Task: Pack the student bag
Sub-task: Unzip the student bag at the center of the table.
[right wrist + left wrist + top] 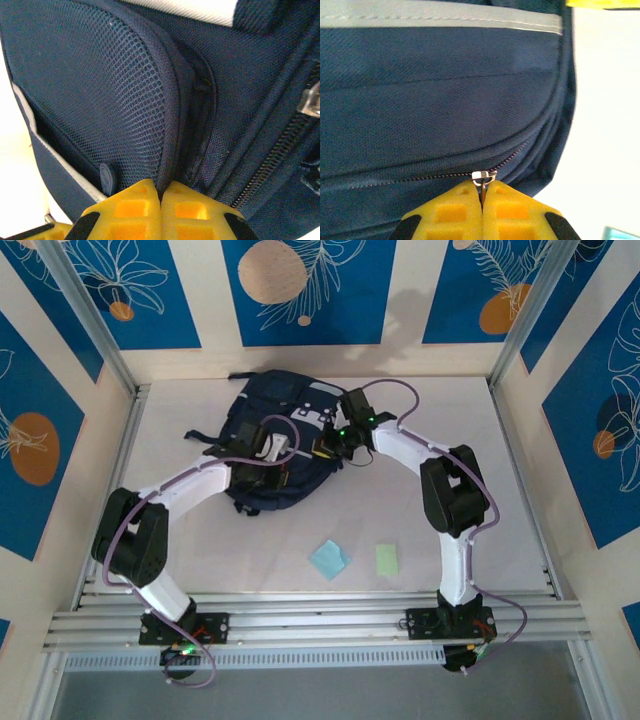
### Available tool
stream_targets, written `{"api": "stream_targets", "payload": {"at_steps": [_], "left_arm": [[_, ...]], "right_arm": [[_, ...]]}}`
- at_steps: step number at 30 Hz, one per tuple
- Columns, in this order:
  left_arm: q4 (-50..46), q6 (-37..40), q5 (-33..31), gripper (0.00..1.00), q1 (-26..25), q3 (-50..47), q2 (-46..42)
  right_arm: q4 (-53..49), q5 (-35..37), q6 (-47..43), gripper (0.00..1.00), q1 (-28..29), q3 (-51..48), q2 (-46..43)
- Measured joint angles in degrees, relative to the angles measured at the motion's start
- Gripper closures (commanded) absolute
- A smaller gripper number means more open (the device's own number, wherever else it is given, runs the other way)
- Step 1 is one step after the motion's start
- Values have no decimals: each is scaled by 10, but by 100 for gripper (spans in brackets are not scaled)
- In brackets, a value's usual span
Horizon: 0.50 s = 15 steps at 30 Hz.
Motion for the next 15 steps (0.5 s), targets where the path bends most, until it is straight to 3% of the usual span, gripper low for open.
{"api": "stream_targets", "payload": {"at_steps": [2,8,15], "left_arm": [[-2,-4,19,100,-16,17,0],[-15,-50,87,100,-54,71,18],[-13,-90,131,100,-93,150,111]], "right_arm": [[-23,-3,-14,95,-15,5,-7],[-43,16,-39,54,-65,-16,-79],[-33,21,-11,41,-93,-149,-226]]}}
